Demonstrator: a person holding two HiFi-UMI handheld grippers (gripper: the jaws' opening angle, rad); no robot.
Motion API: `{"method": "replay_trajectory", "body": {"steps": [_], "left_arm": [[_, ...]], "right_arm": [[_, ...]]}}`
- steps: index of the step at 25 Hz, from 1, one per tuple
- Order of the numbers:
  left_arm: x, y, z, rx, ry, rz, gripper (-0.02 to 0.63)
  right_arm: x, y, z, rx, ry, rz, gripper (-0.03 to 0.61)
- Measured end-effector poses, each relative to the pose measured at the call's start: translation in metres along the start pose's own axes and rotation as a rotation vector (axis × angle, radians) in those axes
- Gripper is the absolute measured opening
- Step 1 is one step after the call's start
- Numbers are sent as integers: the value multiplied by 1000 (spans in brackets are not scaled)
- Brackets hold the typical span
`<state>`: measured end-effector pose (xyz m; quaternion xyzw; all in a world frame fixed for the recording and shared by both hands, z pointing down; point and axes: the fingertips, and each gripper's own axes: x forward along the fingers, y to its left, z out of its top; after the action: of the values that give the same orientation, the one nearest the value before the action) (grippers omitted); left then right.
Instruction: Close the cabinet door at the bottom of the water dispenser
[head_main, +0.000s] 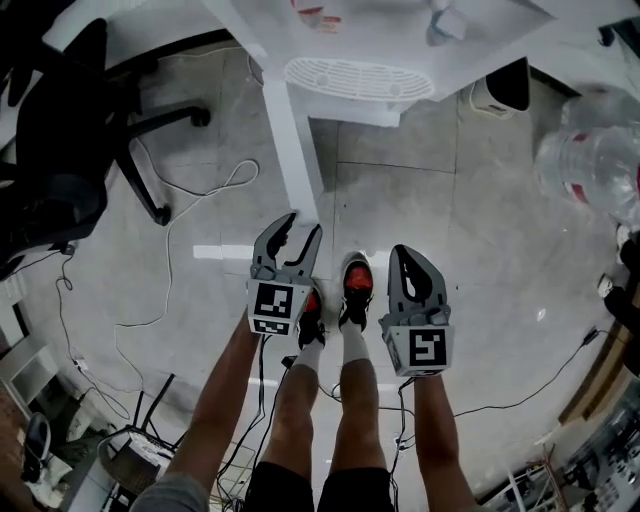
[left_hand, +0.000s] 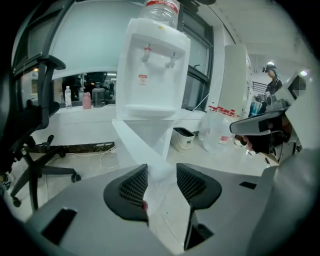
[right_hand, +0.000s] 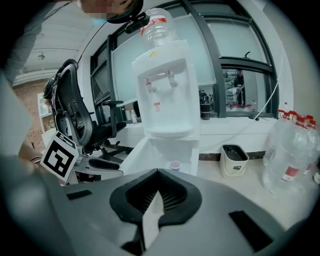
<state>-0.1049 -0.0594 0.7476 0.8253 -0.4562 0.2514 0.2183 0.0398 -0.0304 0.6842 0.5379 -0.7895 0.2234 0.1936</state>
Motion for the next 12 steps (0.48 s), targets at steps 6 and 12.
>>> {"method": "replay_trajectory", "body": {"steps": [6, 12], "left_arm": [[20, -22, 12, 30, -2, -43, 185], [39, -44, 24, 51, 7, -88, 176]], "right_arm": [[-6, -21, -5, 33, 16, -34, 17], [-6, -39, 2, 77, -28, -66, 17]]}}
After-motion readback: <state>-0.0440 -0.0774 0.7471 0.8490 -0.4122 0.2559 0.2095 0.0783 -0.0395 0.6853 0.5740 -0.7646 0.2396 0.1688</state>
